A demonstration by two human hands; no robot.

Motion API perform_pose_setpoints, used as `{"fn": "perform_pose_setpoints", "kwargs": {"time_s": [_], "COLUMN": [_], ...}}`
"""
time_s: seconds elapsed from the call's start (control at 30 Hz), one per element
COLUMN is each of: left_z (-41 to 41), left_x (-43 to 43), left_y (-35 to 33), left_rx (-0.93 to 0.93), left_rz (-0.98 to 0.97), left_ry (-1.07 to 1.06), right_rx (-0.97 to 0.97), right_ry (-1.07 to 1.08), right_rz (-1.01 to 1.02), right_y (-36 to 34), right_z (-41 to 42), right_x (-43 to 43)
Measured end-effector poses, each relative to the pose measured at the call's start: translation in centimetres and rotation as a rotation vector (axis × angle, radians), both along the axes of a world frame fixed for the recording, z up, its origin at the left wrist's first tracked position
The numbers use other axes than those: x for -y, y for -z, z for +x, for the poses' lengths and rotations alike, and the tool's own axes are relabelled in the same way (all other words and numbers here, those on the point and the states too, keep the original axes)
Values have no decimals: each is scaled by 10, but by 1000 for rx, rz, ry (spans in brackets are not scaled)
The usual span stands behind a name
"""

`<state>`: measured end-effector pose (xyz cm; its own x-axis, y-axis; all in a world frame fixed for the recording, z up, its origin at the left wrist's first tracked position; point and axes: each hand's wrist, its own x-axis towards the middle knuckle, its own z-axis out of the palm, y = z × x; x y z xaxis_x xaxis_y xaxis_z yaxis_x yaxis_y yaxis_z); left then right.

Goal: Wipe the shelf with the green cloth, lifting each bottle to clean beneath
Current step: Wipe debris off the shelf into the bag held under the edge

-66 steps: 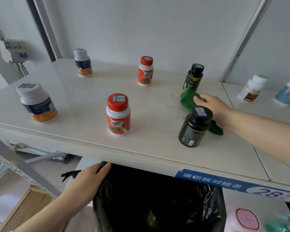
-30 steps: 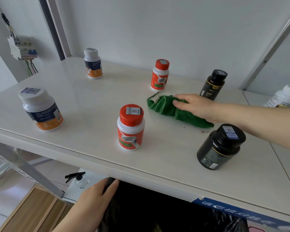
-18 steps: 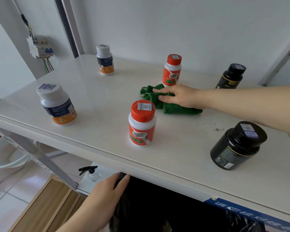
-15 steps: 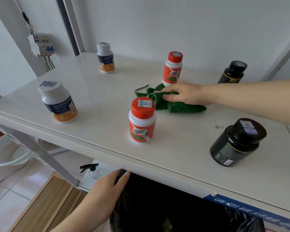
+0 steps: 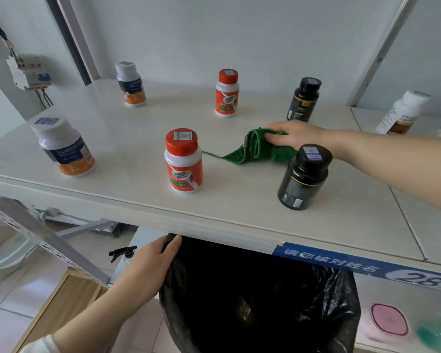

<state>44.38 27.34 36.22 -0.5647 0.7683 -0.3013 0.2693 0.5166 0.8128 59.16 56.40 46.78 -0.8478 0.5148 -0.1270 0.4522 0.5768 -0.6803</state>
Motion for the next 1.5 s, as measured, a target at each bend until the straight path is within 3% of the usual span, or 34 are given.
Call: {"fn": "perform_pose_setpoints", "kwargs": {"time_s": [0.17, 0.37, 0.67, 1.03, 1.13, 1.3, 1.5], "left_z": [5, 8, 28, 65, 78, 91, 96], "left_x": [-3, -7, -11, -22, -24, -25, -24], "left_y": [4, 11, 10, 9, 8, 8, 4], "left_rx": [-5, 21, -7, -56, -98, -116, -99], "left_rz": [-8, 14, 35, 5, -10, -11, -11], "left_ry": [0, -9, 3, 38, 39, 55, 39], "right_rx": [-145, -169, -155, -182, -174, -484, -695], "right_ry": [157, 356, 597, 601, 575, 779, 1142], "right_rz": [-110, 96, 250, 168, 83, -397, -436], "right_y": [8, 15, 20, 19, 20, -12, -48], "right_z": [35, 69, 105, 140, 154, 172, 159], "right_x": [6, 17, 41, 135, 160, 156, 84]}}
